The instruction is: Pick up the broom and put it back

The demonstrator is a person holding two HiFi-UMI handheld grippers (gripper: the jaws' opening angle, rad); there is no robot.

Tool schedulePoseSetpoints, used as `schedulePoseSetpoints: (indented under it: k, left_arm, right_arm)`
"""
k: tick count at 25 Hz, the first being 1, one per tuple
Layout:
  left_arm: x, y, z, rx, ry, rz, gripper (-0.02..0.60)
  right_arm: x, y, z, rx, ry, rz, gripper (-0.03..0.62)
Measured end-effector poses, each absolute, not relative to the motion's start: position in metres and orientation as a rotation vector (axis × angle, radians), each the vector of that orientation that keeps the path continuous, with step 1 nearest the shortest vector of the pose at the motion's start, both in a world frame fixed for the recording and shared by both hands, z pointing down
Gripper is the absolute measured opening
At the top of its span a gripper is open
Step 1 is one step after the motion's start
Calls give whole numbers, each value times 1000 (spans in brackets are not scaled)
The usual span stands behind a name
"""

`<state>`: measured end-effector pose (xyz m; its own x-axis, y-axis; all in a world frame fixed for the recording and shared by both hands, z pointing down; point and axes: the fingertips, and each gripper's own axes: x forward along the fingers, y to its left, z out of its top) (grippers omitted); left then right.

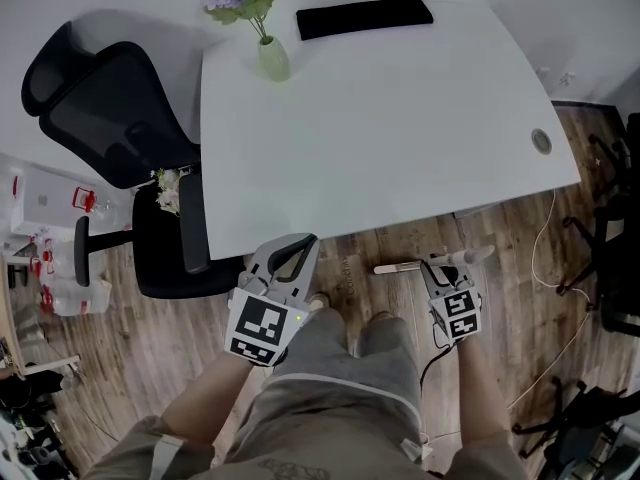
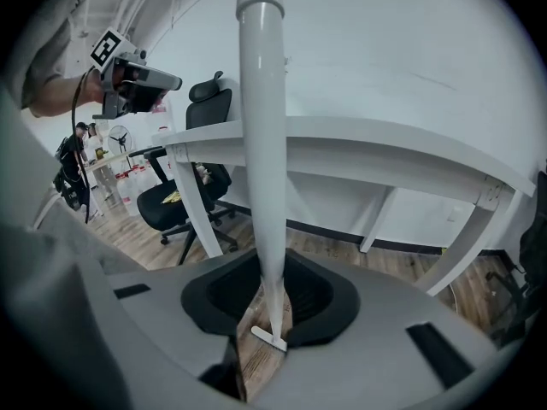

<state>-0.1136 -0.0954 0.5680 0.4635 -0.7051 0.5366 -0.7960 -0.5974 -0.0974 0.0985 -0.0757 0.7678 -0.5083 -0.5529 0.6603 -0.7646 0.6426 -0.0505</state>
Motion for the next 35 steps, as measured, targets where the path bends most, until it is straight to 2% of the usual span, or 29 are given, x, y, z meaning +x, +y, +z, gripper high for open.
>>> schedulePoseSetpoints:
  k: [13, 16, 20, 23, 30, 35]
  left_arm:
    - [-117, -110, 558, 2510, -1323, 806, 16]
    - [-119, -110, 561, 2498, -1310, 812, 15]
    - [-119, -110, 561, 2491, -1296, 830, 15]
    - [-116, -111, 553, 2499, -1280, 830, 15]
    - [-113, -119, 509, 2546, -1259, 779, 16]
    - [-106, -125, 472, 2605, -1249, 747, 15]
  right_arm:
    - [75, -132, 778, 1031, -2261, 547, 111]
    - [74, -136, 784, 1025, -2241, 561, 128]
    - [81, -137, 785, 1054, -2210, 580, 190]
    - [89, -131, 771, 1088, -2191, 593, 202]
    - [105, -108, 682, 1208, -2209, 591, 196]
    - [118, -104, 599, 1339, -2281, 570, 113]
